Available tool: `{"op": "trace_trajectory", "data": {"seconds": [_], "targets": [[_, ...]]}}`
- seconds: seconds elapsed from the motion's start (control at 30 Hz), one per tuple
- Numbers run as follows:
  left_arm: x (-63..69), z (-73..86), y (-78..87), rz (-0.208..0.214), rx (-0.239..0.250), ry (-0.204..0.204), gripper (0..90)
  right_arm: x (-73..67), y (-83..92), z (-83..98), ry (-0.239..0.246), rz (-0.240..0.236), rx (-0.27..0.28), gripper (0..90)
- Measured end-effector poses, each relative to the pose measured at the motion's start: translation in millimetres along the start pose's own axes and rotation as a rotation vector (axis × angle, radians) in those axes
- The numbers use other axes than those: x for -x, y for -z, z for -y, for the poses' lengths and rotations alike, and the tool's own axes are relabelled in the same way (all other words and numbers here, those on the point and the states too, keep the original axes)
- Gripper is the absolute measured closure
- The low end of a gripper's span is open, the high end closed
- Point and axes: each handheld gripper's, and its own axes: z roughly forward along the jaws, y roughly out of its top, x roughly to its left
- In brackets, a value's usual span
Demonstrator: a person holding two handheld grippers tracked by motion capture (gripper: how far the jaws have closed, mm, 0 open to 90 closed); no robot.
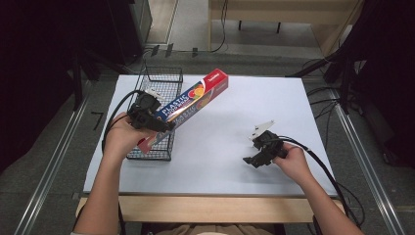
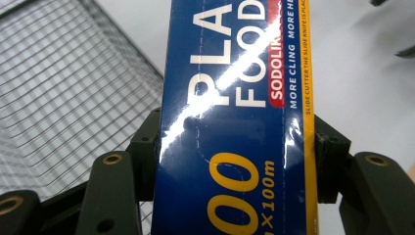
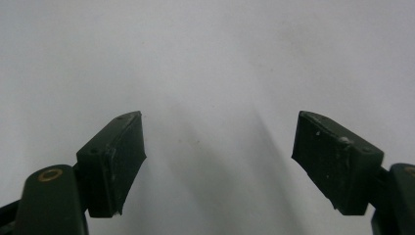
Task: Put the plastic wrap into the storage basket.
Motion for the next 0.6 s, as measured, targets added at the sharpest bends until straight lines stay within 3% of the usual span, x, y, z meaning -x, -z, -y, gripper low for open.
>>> {"op": "trace_trajectory", "data": {"seconds": [0.3,0.4,0.6], "targets": [[-18.3,6.7,7.2,-0.047,0.018,0.094,40.5,1.3,1.2,1.5,-0.017,0.021,0.007,20.4],[-22.8,8.6,7.1,-0.088,0.015,0.128,40.4,-0.3,-0.5,3.1,0.000,0.032,-0.015,20.4],[-36.6,13.8,0.8,-0.110,0.012,0.218,40.5,-2.0,0.4,5.0,0.011,0.040,-0.019,20.3]]}}
